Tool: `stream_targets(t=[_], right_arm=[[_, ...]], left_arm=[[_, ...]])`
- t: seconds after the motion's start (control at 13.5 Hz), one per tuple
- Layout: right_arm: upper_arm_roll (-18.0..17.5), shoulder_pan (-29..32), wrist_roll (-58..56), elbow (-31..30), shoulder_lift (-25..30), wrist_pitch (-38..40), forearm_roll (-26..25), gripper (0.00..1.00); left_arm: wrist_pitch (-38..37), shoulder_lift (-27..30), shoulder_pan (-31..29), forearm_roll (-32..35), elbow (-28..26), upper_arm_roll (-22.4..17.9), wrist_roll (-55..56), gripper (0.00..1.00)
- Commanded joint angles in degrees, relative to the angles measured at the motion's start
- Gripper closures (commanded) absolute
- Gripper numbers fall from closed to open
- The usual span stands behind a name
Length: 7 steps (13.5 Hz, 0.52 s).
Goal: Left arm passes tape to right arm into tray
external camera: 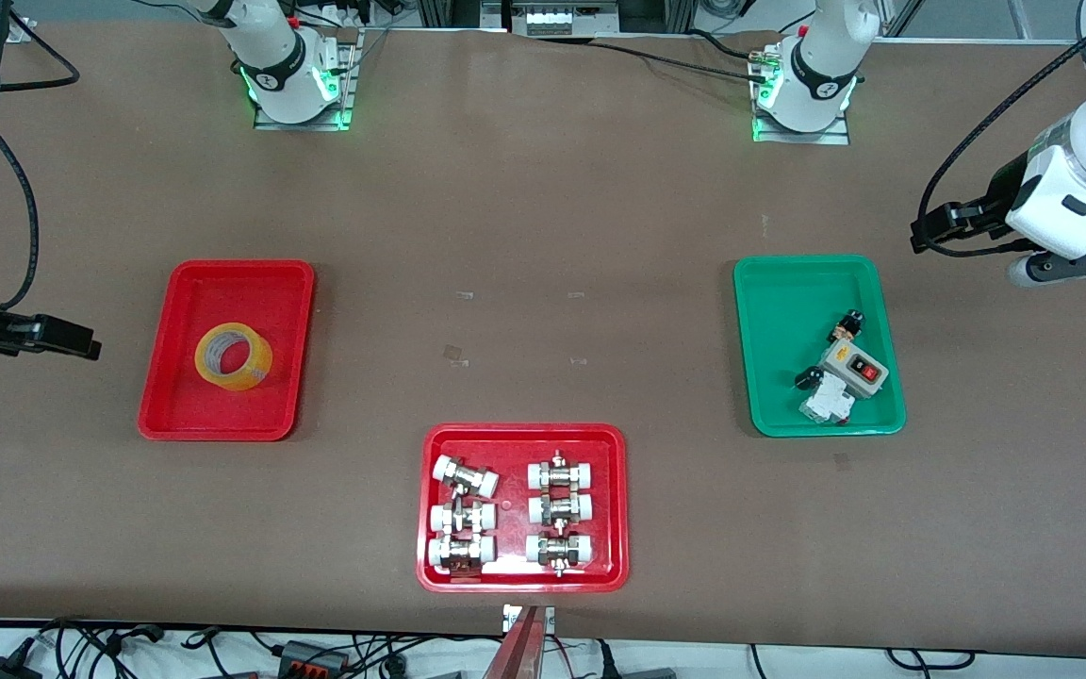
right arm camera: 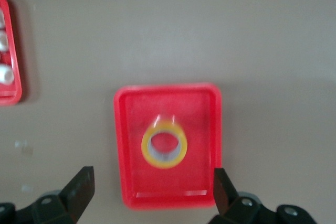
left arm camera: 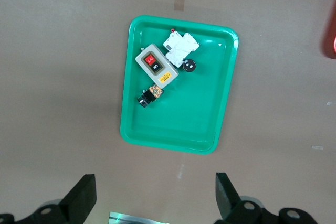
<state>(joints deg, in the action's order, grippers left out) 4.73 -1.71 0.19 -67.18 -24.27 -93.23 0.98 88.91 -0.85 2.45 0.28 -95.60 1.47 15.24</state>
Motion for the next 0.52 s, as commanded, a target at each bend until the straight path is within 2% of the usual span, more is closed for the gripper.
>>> stream_targets(t=[0.0, 0.22, 0.44], right_arm=[[-0.07, -0.14, 1.04, -13.3, 9.48, -7.31, -1.24, 0.0], [-0.07, -0.31, 0.51, -16.65, 12.92, -7.23, -2.73, 0.0], [-0.25, -0.14, -0.01, -24.55, 17.49, -9.25, -2.74, 0.0]], left_arm=[[0.74, 1.73, 0.54, -0.72, -1.61, -0.59, -1.18, 0.0], [0.74, 1.73, 0.54, -0.72, -1.52, -0.59, -1.18, 0.0], [0.74, 1.73, 0.54, -0.72, -1.52, -0.59, -1.18, 0.0]])
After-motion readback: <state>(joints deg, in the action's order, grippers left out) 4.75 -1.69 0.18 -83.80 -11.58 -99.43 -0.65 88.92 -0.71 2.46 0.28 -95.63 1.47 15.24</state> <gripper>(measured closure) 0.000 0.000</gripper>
